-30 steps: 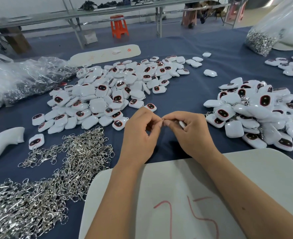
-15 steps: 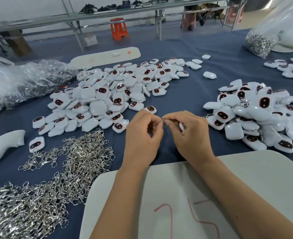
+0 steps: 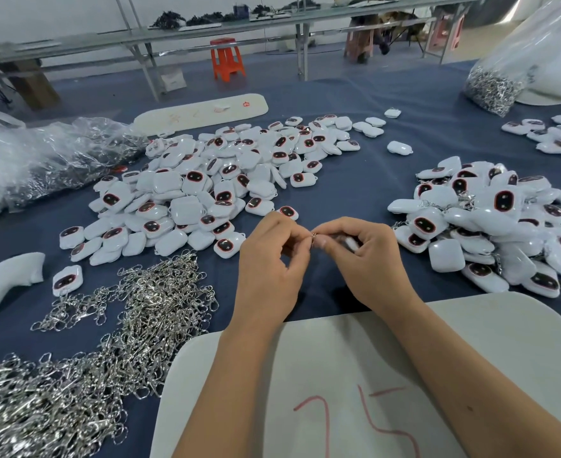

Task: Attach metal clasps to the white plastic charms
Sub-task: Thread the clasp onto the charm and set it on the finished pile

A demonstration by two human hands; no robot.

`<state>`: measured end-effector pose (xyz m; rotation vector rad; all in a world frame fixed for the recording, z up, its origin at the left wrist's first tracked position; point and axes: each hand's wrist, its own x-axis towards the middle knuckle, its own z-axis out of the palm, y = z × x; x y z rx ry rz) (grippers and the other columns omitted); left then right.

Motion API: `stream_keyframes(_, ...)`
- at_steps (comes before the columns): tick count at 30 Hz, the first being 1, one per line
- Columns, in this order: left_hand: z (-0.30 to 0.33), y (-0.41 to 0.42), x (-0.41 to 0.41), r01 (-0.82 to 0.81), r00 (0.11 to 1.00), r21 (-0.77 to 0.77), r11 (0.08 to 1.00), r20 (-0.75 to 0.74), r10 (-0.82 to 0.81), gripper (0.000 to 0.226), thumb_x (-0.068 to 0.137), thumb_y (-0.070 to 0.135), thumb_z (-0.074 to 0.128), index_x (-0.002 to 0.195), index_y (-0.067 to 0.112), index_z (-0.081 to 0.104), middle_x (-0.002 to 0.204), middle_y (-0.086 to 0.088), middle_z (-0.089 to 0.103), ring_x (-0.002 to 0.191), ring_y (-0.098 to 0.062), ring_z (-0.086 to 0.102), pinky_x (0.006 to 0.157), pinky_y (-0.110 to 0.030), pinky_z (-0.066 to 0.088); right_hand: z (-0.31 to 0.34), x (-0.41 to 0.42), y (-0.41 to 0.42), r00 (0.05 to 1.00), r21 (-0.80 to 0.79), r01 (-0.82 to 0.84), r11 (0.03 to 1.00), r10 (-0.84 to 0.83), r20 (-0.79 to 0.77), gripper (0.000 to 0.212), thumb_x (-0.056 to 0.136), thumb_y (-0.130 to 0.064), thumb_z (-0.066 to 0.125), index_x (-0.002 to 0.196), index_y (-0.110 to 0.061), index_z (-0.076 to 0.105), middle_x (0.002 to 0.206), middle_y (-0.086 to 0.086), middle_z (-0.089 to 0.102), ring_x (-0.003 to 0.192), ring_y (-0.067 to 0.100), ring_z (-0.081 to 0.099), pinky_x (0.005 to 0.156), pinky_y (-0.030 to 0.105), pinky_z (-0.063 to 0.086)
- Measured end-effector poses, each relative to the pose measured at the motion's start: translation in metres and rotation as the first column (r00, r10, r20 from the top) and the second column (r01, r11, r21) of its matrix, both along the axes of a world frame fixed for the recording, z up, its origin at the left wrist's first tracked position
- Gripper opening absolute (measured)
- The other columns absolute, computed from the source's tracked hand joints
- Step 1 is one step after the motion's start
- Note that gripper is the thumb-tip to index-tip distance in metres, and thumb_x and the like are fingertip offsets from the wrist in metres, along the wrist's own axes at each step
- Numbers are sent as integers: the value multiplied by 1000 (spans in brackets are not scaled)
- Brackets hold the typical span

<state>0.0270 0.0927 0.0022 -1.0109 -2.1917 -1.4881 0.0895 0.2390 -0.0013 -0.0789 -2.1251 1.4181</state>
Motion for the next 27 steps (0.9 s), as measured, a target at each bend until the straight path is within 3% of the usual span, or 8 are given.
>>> stream_keyframes(5, -2, 4, 3, -33, 998, 26, 999, 58, 32, 16, 91, 2, 67, 81, 15, 66, 84, 6, 62, 82, -15, 59, 70, -18, 42, -1, 0, -1, 1000, -42, -7, 999, 6, -28, 18, 92, 3, 71, 89, -13, 80, 86, -9, 78, 88, 14, 73, 83, 21, 54)
stream_keyframes(10, -3, 11, 6, -78, 996, 34, 996, 53, 76, 16, 94, 0, 62, 83, 11, 61, 85, 2, 59, 81, -14, 54, 69, -23, 42, -1, 0, -3, 999, -76, -20, 997, 17, -42, 18, 93, 0, 71, 90, -16, 78, 86, -9, 78, 87, 11, 73, 81, 19, 54)
stream_keyframes(12, -2, 9, 5, -69, 997, 3, 998, 16, 69, 16, 95, -2, 61, 83, 9, 59, 86, 0, 57, 83, -13, 53, 71, -24, 40, -2, -1, -4, 999, -141, -35, 989, 33, -20, 10, 92, -9, 74, 96, -18, 75, 87, -8, 76, 82, 4, 69, 76, 14, 51)
stream_keyframes(15, -2, 5, 2, -68, 998, -48, 997, -17, 67, 16, 95, -5, 58, 84, 7, 58, 88, 0, 54, 85, -9, 51, 72, -22, 37, -8, -4, 2, 994, -374, 4, 928, 36, 101, 35, 82, -22, 74, 115, -25, 61, 102, -4, 60, 80, 2, 54, 72, 12, 47)
stream_keyframes(18, -2, 2, 0, -77, 997, -92, 993, -23, 75, 17, 95, -6, 58, 83, 7, 58, 88, -1, 54, 80, -14, 50, 68, -22, 36, -12, -8, 7, 986, -406, 46, 913, 25, 168, 36, 91, -9, 69, 120, -24, 54, 107, -3, 60, 83, 3, 59, 80, 20, 48)
stream_keyframes(20, -2, 1, -1, -74, 997, -111, 991, -18, 72, 17, 95, -5, 58, 83, 7, 58, 88, 0, 54, 79, -12, 49, 69, -19, 35, -13, -10, 6, 989, -416, 1, 909, 62, 136, 30, 99, -9, 65, 123, -22, 51, 95, 1, 68, 68, 12, 60, 67, 25, 48)
stream_keyframes(23, -3, -1, -2, -59, 998, -129, 990, -9, 59, 17, 94, -6, 58, 83, 6, 59, 87, 2, 54, 78, -7, 48, 70, -17, 34, -13, -12, 4, 986, -499, -52, 865, 123, 111, 33, 93, -37, 68, 115, -27, 45, 77, 0, 60, 52, 13, 43, 47, 24, 37)
stream_keyframes(27, -5, -2, -3, -43, 999, -160, 986, 10, 45, 17, 94, -7, 57, 83, 7, 58, 88, 3, 54, 76, -7, 46, 70, -19, 34, -7, -17, 7, 982, -704, -43, 709, 159, 101, 49, 84, -61, 56, 102, -16, 61, 75, -2, 45, 56, 12, 33, 47, 24, 29)
